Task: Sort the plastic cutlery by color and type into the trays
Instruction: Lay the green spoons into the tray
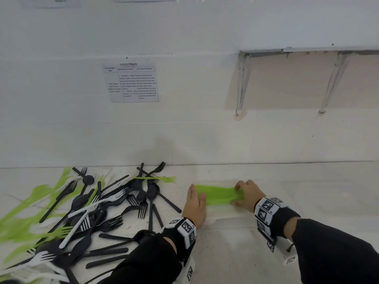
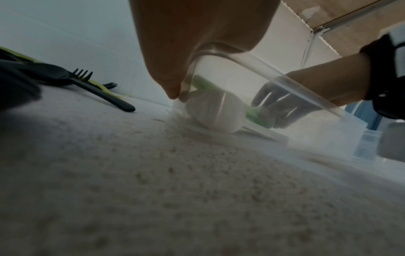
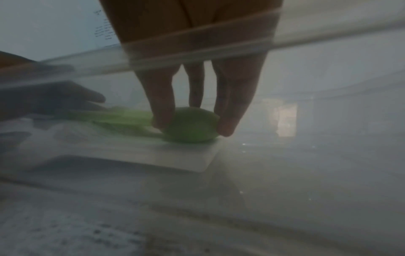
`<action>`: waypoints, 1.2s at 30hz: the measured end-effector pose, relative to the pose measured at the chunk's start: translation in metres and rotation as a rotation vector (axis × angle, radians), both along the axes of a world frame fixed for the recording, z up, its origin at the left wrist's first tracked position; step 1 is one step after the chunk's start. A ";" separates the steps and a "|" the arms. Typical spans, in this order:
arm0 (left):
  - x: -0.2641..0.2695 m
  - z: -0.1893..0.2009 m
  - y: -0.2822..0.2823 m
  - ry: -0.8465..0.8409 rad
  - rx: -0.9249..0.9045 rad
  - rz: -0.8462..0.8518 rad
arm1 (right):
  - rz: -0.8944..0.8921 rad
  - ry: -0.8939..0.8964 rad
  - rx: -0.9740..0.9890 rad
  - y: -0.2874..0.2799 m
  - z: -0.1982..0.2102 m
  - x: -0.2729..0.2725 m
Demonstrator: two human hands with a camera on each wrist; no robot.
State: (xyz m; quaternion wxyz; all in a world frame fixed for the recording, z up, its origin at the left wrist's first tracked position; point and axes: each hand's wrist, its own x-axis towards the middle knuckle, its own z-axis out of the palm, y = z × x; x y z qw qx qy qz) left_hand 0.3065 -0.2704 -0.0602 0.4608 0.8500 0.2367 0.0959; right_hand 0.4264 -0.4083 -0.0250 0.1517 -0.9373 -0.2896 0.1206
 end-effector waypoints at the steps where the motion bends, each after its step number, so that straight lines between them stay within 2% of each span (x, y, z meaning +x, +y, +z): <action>1: 0.000 0.000 0.000 0.000 0.002 0.001 | -0.015 -0.006 0.005 0.001 -0.001 -0.002; 8: -0.001 0.000 -0.001 -0.003 -0.007 0.007 | -0.127 0.005 0.034 0.007 -0.007 -0.007; 14: 0.000 0.001 0.000 -0.006 -0.013 0.000 | -0.111 0.052 0.060 0.006 -0.003 -0.004; 26: -0.001 0.000 0.000 -0.004 -0.017 -0.007 | -0.214 0.125 0.045 0.005 0.001 0.006; 36: -0.002 0.002 -0.002 -0.004 -0.016 -0.003 | -0.190 0.145 0.080 -0.001 -0.004 0.011</action>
